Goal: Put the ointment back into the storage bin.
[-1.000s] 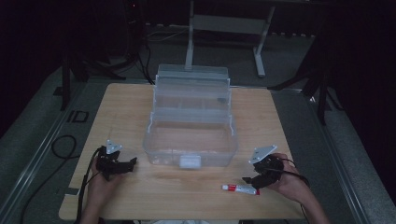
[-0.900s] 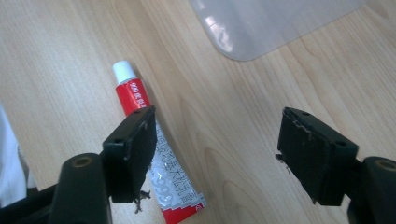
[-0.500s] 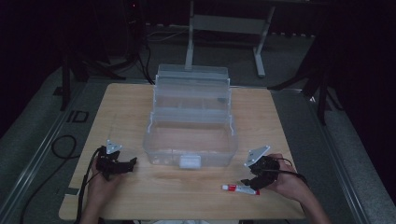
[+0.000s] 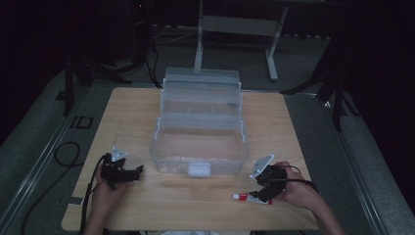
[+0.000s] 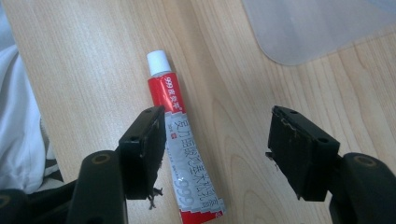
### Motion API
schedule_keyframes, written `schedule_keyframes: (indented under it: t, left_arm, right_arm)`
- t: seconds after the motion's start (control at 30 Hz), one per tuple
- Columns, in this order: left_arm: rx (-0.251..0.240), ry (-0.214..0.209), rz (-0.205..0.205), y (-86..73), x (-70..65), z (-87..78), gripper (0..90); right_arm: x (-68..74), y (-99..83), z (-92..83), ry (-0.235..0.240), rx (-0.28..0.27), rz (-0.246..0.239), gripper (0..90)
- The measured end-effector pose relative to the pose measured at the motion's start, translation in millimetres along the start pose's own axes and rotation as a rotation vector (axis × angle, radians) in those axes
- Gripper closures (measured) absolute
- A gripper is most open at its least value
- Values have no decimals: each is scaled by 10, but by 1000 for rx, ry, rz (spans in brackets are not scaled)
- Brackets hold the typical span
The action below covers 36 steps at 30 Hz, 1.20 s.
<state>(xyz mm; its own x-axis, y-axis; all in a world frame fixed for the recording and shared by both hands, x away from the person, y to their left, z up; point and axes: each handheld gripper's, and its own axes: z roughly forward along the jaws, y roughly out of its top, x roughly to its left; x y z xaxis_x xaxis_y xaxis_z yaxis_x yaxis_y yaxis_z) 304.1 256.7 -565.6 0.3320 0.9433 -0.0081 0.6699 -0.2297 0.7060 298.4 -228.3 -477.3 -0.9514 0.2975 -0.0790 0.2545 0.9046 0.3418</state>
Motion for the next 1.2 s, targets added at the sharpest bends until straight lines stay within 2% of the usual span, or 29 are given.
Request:
schedule_keyframes:
  t: [0.17,0.63,0.9,1.2]
  left_arm:
    - [0,0,0,0,0,0,120]
    - [0,0,0,0,0,0,120]
    - [1,0,0,0,0,0,120]
    - [0,0,0,0,0,0,120]
  right_arm:
    - [4,46,2,6,25,-16,403]
    - [25,108,27,31,69,-44,423]
    - [52,142,68,57,103,-64,483]
    - [78,196,111,77,145,-110,529]
